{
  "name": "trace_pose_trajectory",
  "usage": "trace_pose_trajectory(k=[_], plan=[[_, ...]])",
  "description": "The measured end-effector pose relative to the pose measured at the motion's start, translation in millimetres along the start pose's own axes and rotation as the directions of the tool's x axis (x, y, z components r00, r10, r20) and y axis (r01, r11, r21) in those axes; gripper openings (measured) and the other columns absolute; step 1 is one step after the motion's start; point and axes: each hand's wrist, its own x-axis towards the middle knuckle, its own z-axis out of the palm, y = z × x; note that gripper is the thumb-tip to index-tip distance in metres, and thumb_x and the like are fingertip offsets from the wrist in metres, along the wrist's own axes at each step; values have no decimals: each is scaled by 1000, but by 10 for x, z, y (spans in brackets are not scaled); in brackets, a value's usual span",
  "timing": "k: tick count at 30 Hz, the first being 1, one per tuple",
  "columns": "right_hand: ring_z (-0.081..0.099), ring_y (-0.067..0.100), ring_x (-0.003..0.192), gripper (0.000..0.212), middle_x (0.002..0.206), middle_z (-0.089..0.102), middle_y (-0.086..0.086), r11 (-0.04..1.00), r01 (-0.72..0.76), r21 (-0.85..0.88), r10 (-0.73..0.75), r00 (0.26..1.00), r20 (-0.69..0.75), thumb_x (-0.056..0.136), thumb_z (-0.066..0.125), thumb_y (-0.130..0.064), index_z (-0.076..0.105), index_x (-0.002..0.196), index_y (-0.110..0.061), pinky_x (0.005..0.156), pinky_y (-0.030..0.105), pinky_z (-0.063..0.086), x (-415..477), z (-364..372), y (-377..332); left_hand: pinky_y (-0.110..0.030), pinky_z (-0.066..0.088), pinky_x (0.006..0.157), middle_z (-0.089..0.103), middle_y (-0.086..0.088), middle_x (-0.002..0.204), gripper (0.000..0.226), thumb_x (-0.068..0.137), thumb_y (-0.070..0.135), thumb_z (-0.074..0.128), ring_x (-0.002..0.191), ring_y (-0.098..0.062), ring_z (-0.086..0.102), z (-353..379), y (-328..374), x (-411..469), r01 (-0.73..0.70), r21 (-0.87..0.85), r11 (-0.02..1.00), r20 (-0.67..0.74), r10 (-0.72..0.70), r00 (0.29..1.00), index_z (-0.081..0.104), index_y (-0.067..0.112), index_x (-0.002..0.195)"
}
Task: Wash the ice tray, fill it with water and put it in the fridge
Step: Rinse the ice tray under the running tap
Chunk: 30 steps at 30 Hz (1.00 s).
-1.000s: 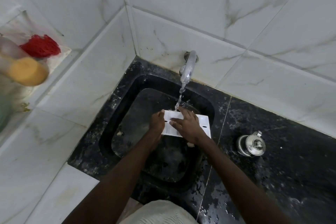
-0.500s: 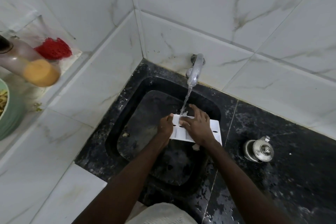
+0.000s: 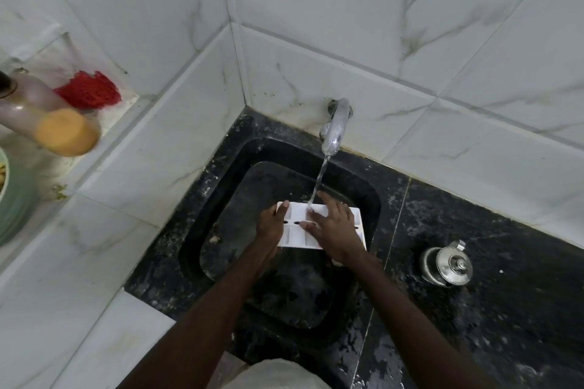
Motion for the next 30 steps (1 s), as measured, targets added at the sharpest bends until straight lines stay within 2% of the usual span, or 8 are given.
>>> trace_pose_trajectory(k=[8,12,15,18,22,24,26,30], plan=[[12,26,157,53,172,16,-2,999,32,-39,-34,998,-53,102,32,-70,67,132,-43,128,55,4,31,-58,97,-40,53,94,74,-23,115,39,108,28,55,107,-37,69,-102,24,114,-57,123,991,-47,63,997,71,-3,125],[18,30,155,56,171,19,6,998,7,-70,-13,996,-91,102,38,-69,65,137,-35,128,52,11,80,-6,-35,-23,47,67,71,-11,94,36,107,28,56,84,-23,64,-54,50,114,-66,107,992,-20,69,997,74,-2,115],[17,29,155,57,171,19,4,997,74,-26,-74,997,-37,100,37,-72,66,136,-39,127,51,11,35,42,-24,-28,47,72,72,-19,98,36,107,27,57,88,-24,63,-160,40,166,-62,95,993,-29,65,997,73,-3,117],[17,26,156,47,170,22,-1,995,104,7,-103,994,-32,102,39,-68,69,129,-44,127,52,8,0,-2,85,-20,45,65,71,-14,100,38,107,29,57,89,-19,63,-238,35,176,-50,122,991,-13,52,999,71,-2,124],[23,24,155,43,168,26,-1,1000,-14,-14,12,992,-124,106,41,-57,62,139,-40,128,56,8,24,-35,64,-8,47,56,71,-6,96,41,105,36,59,77,-12,65,-243,44,153,-28,78,997,42,24,999,73,1,122],[25,23,155,51,168,29,-2,996,-91,-10,90,990,-105,106,40,-58,50,151,-35,127,56,10,51,-64,34,-15,52,58,73,-1,92,43,102,44,61,75,-8,67,-266,106,144,26,44,999,93,-30,995,75,7,120],[37,26,150,53,163,41,0,992,-124,-27,124,992,-24,106,42,-55,45,154,-31,124,54,26,71,-116,29,-24,56,58,76,-1,95,44,99,51,63,76,-11,72,-334,156,138,139,-19,990,163,-134,977,75,14,119],[64,33,123,34,133,70,9,984,-135,114,116,980,162,106,53,-34,68,135,-23,102,42,51,109,-193,-22,-37,63,70,76,-16,106,38,100,42,66,84,-28,74,-528,94,78,432,-232,871,380,-328,865,73,8,116]])
